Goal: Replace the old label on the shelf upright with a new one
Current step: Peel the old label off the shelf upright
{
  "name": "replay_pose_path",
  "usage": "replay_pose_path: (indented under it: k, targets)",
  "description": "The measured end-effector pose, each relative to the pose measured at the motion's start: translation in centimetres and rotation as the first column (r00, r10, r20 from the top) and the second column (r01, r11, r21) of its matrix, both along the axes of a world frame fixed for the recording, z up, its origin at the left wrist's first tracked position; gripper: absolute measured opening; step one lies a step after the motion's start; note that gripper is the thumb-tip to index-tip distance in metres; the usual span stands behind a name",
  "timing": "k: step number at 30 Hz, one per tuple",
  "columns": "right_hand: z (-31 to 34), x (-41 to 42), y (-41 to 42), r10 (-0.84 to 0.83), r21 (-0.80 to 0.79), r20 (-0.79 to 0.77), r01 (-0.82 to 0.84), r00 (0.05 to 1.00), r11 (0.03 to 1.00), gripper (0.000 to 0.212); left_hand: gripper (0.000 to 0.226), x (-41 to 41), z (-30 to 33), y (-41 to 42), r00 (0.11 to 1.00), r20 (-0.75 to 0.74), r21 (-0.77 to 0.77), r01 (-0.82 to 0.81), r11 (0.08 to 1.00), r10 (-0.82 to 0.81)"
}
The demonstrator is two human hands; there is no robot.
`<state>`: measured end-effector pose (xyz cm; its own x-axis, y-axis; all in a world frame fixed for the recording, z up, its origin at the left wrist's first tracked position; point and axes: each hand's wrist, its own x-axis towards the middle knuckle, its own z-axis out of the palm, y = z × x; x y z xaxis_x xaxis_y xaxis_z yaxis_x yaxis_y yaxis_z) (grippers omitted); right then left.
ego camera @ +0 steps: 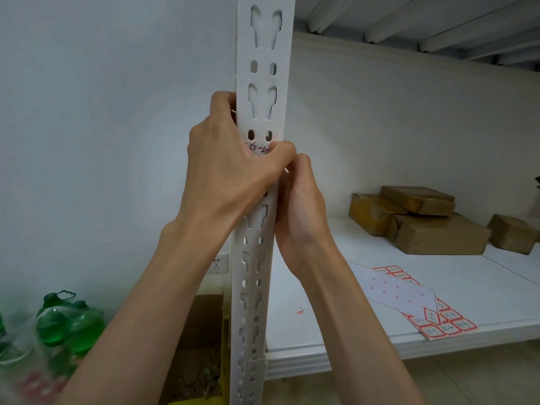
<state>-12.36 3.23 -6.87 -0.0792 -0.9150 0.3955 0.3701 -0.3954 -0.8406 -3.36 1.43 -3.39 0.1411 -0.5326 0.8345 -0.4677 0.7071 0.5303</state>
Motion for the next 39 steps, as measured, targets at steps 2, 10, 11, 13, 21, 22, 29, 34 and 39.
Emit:
replay_pose_path:
  k: [2,10,11,13,21,22,29,34,39]
  targets:
    - [0.0,0.01,0.0,-0.006,0.003,-0.008,0.006,1.0,1.0,0.036,0.044,0.0,-0.03,0.02,1.0,-0.001,-0.004,0.002,1.0,-0.002]
    - [0.03,0.08,-0.15,-0.004,0.017,-0.015,0.004,1.0,1.0,0.037,0.042,0.2,-0.09,0.07,0.999,0.001,0.001,0.037,0.999,-0.037]
    - [0.02,0.08,-0.1,-0.007,0.017,-0.014,0.007,1.0,1.0,0.038,0.041,0.17,-0.06,0.12,0.999,-0.006,0.013,0.048,0.999,-0.048]
    - [0.02,0.11,0.03,-0.014,0.017,-0.017,0.014,1.0,1.0,0.04,0.04,0.07,-0.02,0.21,0.997,-0.016,0.033,0.081,0.996,-0.081]
    - [-0.03,0.14,0.17,-0.003,0.007,-0.048,0.003,0.999,1.0,0.06,0.036,-0.31,0.04,0.51,0.977,-0.067,0.056,0.208,0.977,-0.204]
    - [-0.12,0.09,0.1,-0.002,0.007,-0.048,0.003,0.999,1.0,0.057,0.035,-0.39,0.02,0.52,0.974,-0.075,0.054,0.217,0.975,-0.213]
    - [-0.45,-0.03,-0.39,-0.036,0.015,-0.071,0.037,0.997,0.999,0.036,0.033,-0.45,-0.03,0.72,0.965,-0.08,0.054,0.255,0.965,-0.251]
    - [-0.47,-0.24,-0.5,-0.02,0.019,-0.073,0.022,0.997,1.0,0.039,0.035,-0.35,0.03,0.81,0.965,-0.07,0.043,0.255,0.966,-0.252]
    - [-0.39,-0.2,-0.64,-0.015,0.032,-0.055,0.017,0.998,0.999,0.04,0.039,-0.02,-0.05,0.69,0.974,-0.037,0.051,0.227,0.972,-0.226]
